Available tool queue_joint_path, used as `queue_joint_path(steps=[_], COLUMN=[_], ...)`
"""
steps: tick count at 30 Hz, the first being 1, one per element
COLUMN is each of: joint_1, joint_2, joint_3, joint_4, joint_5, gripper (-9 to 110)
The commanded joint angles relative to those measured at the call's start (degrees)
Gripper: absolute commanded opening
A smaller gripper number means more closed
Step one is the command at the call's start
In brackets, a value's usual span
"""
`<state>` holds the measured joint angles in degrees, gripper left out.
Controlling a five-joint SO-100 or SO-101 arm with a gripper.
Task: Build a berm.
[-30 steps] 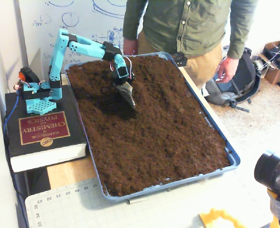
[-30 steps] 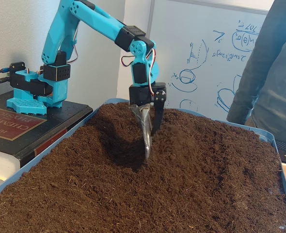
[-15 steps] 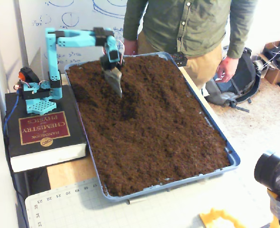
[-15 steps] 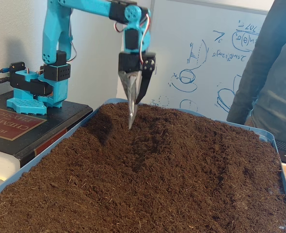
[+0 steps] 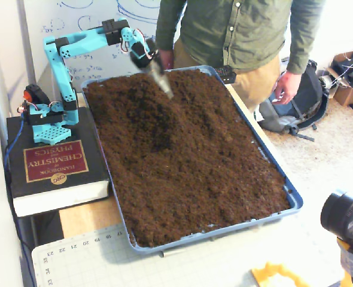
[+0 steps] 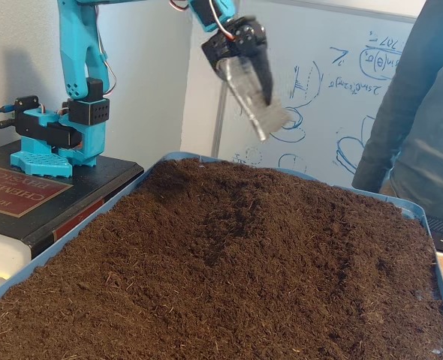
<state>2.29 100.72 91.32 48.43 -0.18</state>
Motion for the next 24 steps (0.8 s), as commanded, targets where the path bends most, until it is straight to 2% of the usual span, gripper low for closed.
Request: queue_joint_path(steps=[1, 9, 13, 17, 24], joint_1=[-0.1, -0.1, -0.5, -0.9, -4.5], joint_2=[-1.7, -11.8, -10.9, -2.9, 13.5], joint_3=[-5.4, -6.7, -6.9, -3.4, 4.5], joint_4=[-10.5, -22.5, -21.7, -11.8, 12.3], joint_5=[0.6, 0.6, 0.7, 0.4, 0.4], gripper=[1, 1, 1, 1, 1])
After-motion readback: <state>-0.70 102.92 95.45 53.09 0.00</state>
